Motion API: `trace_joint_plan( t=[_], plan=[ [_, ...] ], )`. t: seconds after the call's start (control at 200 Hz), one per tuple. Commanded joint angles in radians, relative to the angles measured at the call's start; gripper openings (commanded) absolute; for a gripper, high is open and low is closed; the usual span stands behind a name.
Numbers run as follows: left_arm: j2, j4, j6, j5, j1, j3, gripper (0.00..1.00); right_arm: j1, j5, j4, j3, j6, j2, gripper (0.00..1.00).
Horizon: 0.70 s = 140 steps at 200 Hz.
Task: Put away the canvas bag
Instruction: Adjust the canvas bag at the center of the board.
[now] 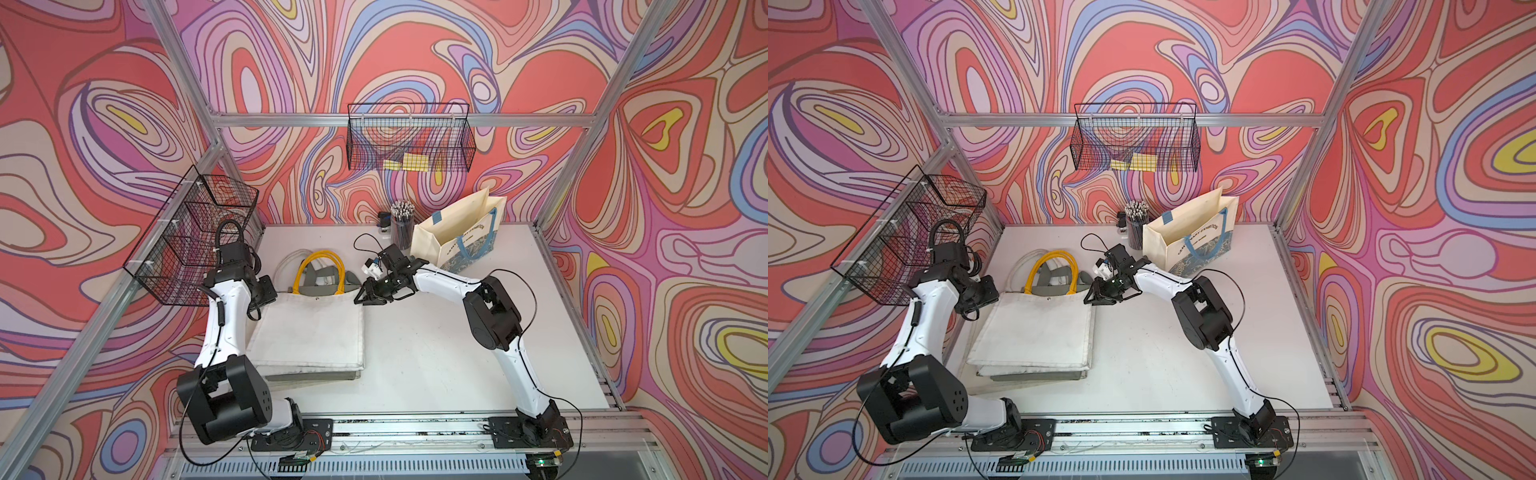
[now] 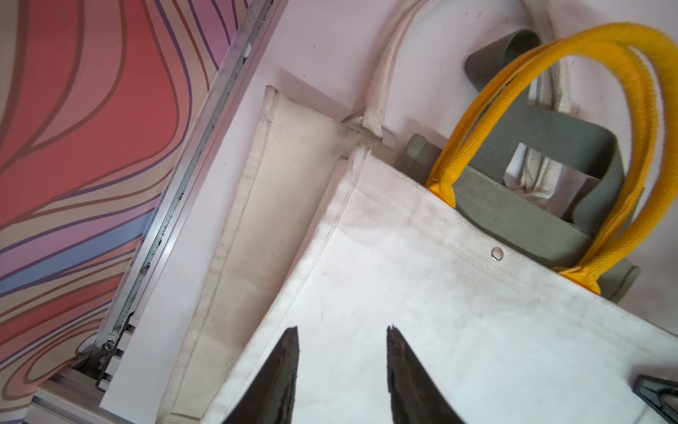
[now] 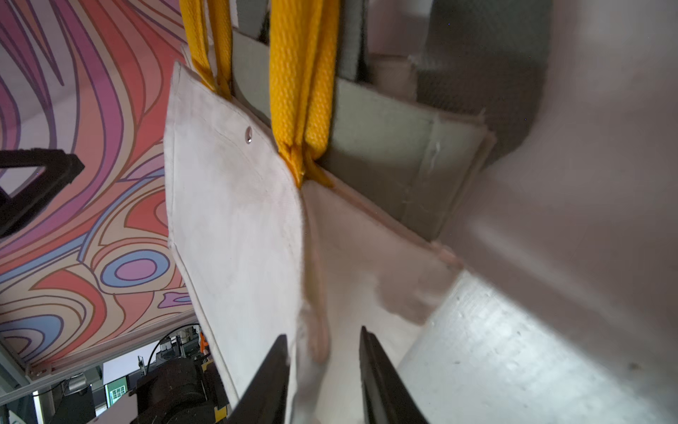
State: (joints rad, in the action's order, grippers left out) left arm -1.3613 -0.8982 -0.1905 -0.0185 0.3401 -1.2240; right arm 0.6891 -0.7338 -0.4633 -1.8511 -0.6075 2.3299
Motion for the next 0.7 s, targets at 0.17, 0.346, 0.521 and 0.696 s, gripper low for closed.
trace_joint_plan(
  t=[0.17,0.346,0.521,0.696],
  plan=[
    [0.212,-0.07,-0.064,0.017,-0.086,0.006,0.46,0.012,0.164,-0.086,-0.037,0.116,-0.128,0.51],
    [0.266,-0.063,-0.14,0.008,-0.212,0.05,0.46,0.012,0.279,-0.186,-0.062,0.273,-0.187,0.55],
    [0.269,0.003,-0.18,-0.005,-0.302,0.155,0.45,0.059,0.223,-0.205,-0.035,0.431,-0.185,0.47],
    [0.27,0.15,-0.175,-0.072,-0.322,0.292,0.45,0.141,0.229,-0.238,-0.064,0.513,-0.101,0.37]
  ],
)
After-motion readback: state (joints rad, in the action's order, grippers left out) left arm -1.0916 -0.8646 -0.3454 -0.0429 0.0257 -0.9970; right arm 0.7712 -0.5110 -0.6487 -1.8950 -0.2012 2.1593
